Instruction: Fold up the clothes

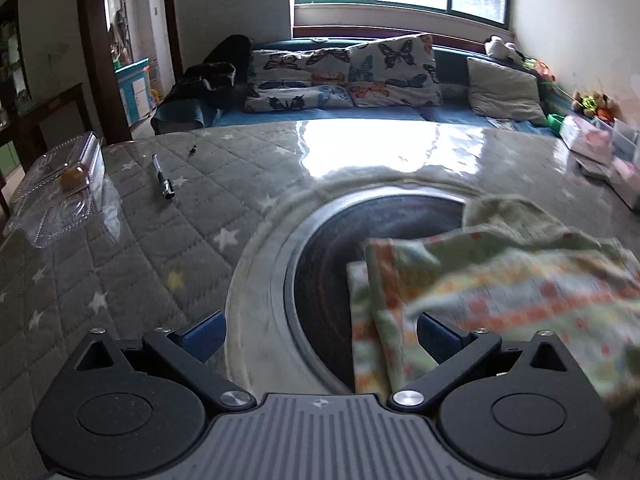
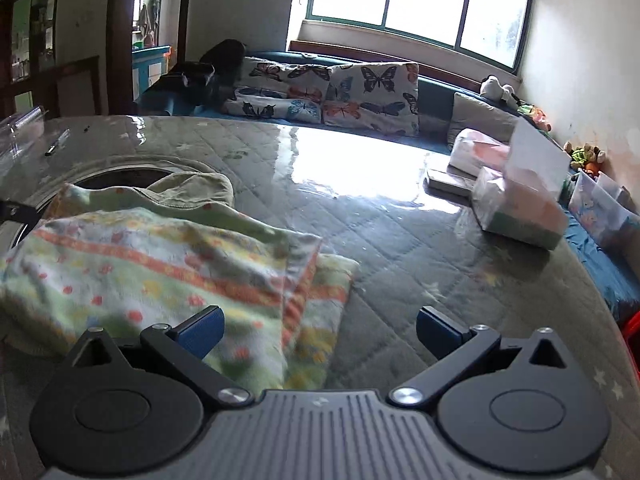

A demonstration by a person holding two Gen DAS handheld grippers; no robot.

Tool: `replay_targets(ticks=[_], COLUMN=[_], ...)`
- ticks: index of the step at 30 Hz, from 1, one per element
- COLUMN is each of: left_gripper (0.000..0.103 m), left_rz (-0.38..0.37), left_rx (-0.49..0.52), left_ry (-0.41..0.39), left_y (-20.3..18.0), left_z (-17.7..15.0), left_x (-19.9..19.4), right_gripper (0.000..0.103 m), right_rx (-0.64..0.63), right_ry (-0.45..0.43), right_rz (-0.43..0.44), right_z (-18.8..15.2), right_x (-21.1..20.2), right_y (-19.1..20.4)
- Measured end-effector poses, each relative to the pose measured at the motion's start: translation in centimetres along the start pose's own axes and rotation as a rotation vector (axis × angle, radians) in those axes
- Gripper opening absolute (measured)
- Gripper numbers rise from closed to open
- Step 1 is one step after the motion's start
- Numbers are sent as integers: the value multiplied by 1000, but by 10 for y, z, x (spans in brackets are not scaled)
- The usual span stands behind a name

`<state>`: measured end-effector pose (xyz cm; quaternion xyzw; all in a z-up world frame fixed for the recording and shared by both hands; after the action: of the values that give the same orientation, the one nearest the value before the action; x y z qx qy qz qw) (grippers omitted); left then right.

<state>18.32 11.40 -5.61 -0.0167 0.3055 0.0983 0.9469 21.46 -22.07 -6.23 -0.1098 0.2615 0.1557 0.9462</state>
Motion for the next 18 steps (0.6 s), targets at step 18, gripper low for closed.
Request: replay_targets(ticks=[18], left_gripper=[103], left_rz=[38], left_rx=[28], left_ry=[31], left_y=[-5], left_z=[18], left_x=[52], right_gripper=[103], right_rx=[-21], right_ry=[20], right_rz=[-15], right_z=[18], right_x=[37], right_y=[-7])
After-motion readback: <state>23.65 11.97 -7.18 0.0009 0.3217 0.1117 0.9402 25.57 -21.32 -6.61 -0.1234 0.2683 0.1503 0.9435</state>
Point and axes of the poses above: each gripper's, at about its wrist camera, not at the fingertips, and x roughly the way its jaws point, y to its left, z to its top, the point moved 7 cm from there along x, roughly the way its jaws point, and after that the axes turned 8 degrees about -y, right-handed, at the moved point
